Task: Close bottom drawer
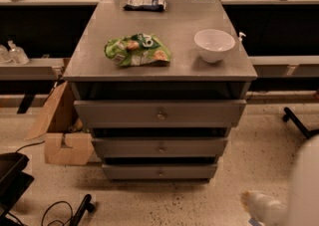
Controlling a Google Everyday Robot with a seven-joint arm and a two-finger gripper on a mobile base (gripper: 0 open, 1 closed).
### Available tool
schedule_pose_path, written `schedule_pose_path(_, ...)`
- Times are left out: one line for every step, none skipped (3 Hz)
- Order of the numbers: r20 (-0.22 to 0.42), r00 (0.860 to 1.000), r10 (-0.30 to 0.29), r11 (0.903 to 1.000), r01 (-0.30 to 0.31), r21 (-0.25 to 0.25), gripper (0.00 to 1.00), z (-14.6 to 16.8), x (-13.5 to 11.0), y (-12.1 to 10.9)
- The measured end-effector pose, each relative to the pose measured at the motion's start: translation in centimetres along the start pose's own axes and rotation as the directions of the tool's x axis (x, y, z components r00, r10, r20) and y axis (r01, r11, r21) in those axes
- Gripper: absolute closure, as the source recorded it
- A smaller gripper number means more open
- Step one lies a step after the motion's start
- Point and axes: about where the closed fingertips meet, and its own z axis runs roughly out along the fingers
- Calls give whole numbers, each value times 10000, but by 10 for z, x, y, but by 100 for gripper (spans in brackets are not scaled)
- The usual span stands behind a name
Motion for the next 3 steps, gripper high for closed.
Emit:
schedule_pose_path(-138, 9999, -48, 9983, 56, 581, 100, -43, 38, -8)
schedule_pose_path(35, 9986, -527, 9915, 519, 1197, 100, -83, 46, -37)
schedule_pose_path(229, 9902, -1376, 9788, 1324, 1560, 100, -113, 29, -71)
